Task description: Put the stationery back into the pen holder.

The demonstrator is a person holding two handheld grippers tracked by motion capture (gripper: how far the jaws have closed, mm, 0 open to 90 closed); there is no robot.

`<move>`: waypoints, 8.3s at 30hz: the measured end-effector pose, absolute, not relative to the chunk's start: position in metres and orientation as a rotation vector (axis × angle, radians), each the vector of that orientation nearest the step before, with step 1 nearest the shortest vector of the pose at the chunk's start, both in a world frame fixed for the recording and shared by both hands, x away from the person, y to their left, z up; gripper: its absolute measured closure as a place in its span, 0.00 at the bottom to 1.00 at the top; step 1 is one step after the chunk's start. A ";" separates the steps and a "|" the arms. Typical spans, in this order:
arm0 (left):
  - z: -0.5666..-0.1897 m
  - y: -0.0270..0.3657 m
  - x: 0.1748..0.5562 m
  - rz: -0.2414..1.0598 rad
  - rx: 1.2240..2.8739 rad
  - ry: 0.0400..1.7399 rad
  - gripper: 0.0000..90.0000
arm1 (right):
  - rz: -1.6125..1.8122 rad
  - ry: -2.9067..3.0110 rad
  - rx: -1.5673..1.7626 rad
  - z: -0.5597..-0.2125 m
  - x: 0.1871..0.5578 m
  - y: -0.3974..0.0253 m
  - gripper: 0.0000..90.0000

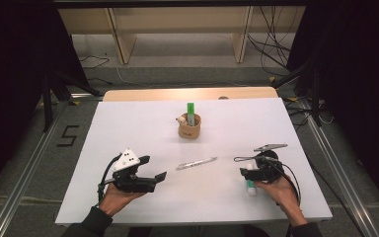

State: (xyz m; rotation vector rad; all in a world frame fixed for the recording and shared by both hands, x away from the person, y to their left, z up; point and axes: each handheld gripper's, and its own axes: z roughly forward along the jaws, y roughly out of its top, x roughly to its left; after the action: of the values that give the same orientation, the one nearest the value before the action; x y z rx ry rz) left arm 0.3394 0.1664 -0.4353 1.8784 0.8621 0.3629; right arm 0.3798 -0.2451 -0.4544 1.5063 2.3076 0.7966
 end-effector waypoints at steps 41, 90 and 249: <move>-0.437 0.165 0.339 0.363 1.892 0.855 0.17 | 0.686 2.257 1.630 -0.468 0.387 -0.240 0.71; -0.435 0.169 0.340 0.350 1.842 0.866 0.17 | 1.258 2.095 1.415 -0.405 0.416 -0.215 0.73; -0.432 0.171 0.338 0.337 1.812 0.857 0.17 | 1.313 2.053 1.365 -0.416 0.549 -0.088 0.72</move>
State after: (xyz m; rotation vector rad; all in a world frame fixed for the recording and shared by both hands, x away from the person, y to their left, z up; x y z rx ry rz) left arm 0.3384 0.1713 -0.4319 1.8124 0.8568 0.3367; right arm 0.5488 -0.0883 -0.4159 1.3647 2.0533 1.3129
